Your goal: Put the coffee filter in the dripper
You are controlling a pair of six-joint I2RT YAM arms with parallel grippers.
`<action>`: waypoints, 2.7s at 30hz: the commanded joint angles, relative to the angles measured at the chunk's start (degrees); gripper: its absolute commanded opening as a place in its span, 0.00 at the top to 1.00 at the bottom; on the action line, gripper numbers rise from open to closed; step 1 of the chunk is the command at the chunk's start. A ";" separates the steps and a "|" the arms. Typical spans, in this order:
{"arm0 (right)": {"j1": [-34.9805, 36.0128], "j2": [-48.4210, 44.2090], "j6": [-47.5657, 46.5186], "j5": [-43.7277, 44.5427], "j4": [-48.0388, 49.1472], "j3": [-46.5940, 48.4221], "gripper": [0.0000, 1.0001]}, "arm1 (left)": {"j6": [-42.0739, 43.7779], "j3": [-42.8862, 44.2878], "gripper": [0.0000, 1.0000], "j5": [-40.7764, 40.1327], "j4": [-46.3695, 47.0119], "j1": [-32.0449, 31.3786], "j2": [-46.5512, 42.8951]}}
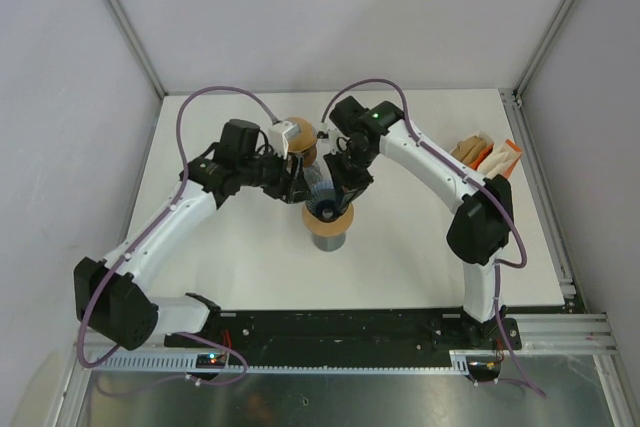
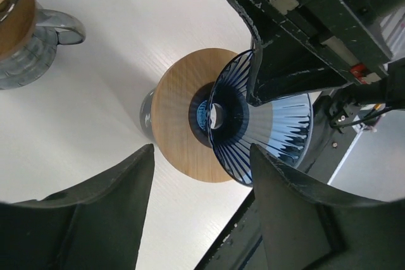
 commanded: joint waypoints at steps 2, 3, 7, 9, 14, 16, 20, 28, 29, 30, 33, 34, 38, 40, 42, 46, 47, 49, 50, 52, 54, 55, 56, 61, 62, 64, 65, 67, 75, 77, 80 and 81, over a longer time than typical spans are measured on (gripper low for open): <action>0.65 0.38 -0.70 0.72 -0.99 3.54 0.82 | -0.13 1.48 0.39 -4.02 1.51 -2.14 1.30; 0.73 0.27 -0.73 0.83 -1.02 3.82 0.78 | -0.15 1.64 0.41 -4.38 1.54 -2.18 1.30; 0.93 -0.44 -0.70 1.19 -0.51 5.19 0.67 | -0.19 1.87 0.42 -4.75 1.63 -2.23 1.07; 0.93 -0.67 -0.69 1.39 -0.39 5.93 0.64 | -0.23 1.89 0.42 -4.64 1.65 -2.23 1.00; 1.09 -1.60 -0.53 3.00 -0.11 7.24 0.57 | -0.25 2.21 0.42 -4.57 1.71 -2.24 1.22; 1.13 -2.23 -0.58 5.40 -0.21 7.47 0.57 | -0.25 2.46 0.42 -4.63 1.74 -2.19 1.34; 2.70 -5.39 -1.15 11.43 2.84 4.05 0.57 | -0.39 2.79 0.44 -5.10 1.85 -2.45 1.67; 6.10 -11.19 0.10 19.31 11.96 -5.88 0.76 | -0.12 2.21 0.48 -7.48 2.19 -3.90 1.89; 6.14 -11.44 0.19 19.61 12.66 -6.61 0.80 | -0.10 2.10 0.49 -7.69 2.28 -3.94 2.08; 6.11 -11.70 0.28 19.59 13.23 -7.59 0.83 | -0.04 1.95 0.50 -7.71 2.32 -4.05 2.43; 5.90 -12.07 0.49 19.12 14.87 -10.03 0.95 | 0.08 1.75 0.59 -8.31 2.48 -4.15 3.57; 5.64 -12.11 0.79 18.64 15.26 -10.61 0.97 | 0.14 1.69 0.66 -8.72 2.46 -4.16 3.93; 2.95 -12.15 2.42 14.46 16.80 -13.62 1.00 | 0.07 1.49 0.86 -8.61 2.47 -4.16 5.37; 1.55 -12.36 2.99 12.09 18.37 -15.67 1.00 | 0.03 1.33 0.91 -8.06 2.52 -4.16 6.25; 0.51 -12.22 3.51 10.02 19.44 -17.22 1.00 | 0.06 1.18 0.94 -7.81 2.47 -4.16 7.26; -0.43 -10.85 4.18 7.87 19.87 -18.48 1.00 | 0.06 0.25 0.98 -6.48 2.39 -4.16 9.00; -0.55 -10.31 4.17 7.52 19.82 -18.49 1.00 | 0.12 -0.21 0.98 -6.31 2.33 -4.16 9.46; -0.63 -9.49 4.22 7.19 19.72 -18.43 1.00 | 0.35 -1.25 0.99 -6.54 2.29 -4.10 10.21; -0.61 -9.19 4.19 7.18 19.61 -18.46 1.00 | 0.53 -1.83 1.00 -6.70 2.24 -4.04 10.46; -0.66 -8.70 4.16 7.39 19.47 -18.51 1.00 | 0.96 -2.88 1.00 -6.68 1.89 -3.74 11.06; -0.63 -8.31 4.18 7.55 19.26 -18.41 1.00 | 1.33 -3.98 1.00 -6.04 1.30 -2.87 12.26; -0.61 -8.25 4.25 7.71 19.16 -18.32 1.00 | 1.59 -4.38 1.00 -5.83 1.13 -2.24 12.89; -0.51 -8.22 4.29 7.88 19.16 -18.19 1.00 | 1.90 -4.80 1.00 -6.12 0.91 -1.75 13.55; -0.25 -7.90 4.33 8.95 19.42 -18.59 1.00 | 4.30 -6.05 1.00 -8.10 0.85 -1.19 14.08; -0.33 -7.78 4.24 9.15 19.55 -19.03 1.00 | 4.53 -6.08 1.00 -8.27 0.90 -1.18 13.97; -0.51 -7.58 4.18 9.38 19.87 -19.84 1.00 | 4.81 -6.01 1.00 -8.44 0.92 -1.18 13.63; -0.55 -7.53 4.25 9.41 20.00 -19.96 1.00 | 4.87 -5.93 1.00 -8.48 0.94 -1.18 13.44; -0.58 -7.74 4.38 9.66 19.98 -19.81 1.00 | 5.05 -5.44 1.00 -8.45 1.08 -1.18 12.81; 0.65 -9.93 5.34 11.51 20.01 -16.45 0.97 | 3.91 -1.03 0.90 -7.84 1.13 -1.18 9.82; 1.01 -10.66 5.70 11.75 20.71 -15.85 0.94 | 3.63 0.18 0.84 -7.30 1.09 -1.18 9.30; 1.31 -11.43 6.32 11.67 21.56 -14.71 0.87 | 3.48 2.56 0.73 -6.12 1.05 -1.18 8.77; 1.41 -11.52 6.47 11.84 21.63 -14.32 0.84 | 3.46 3.63 0.69 -6.00 1.04 -1.18 8.55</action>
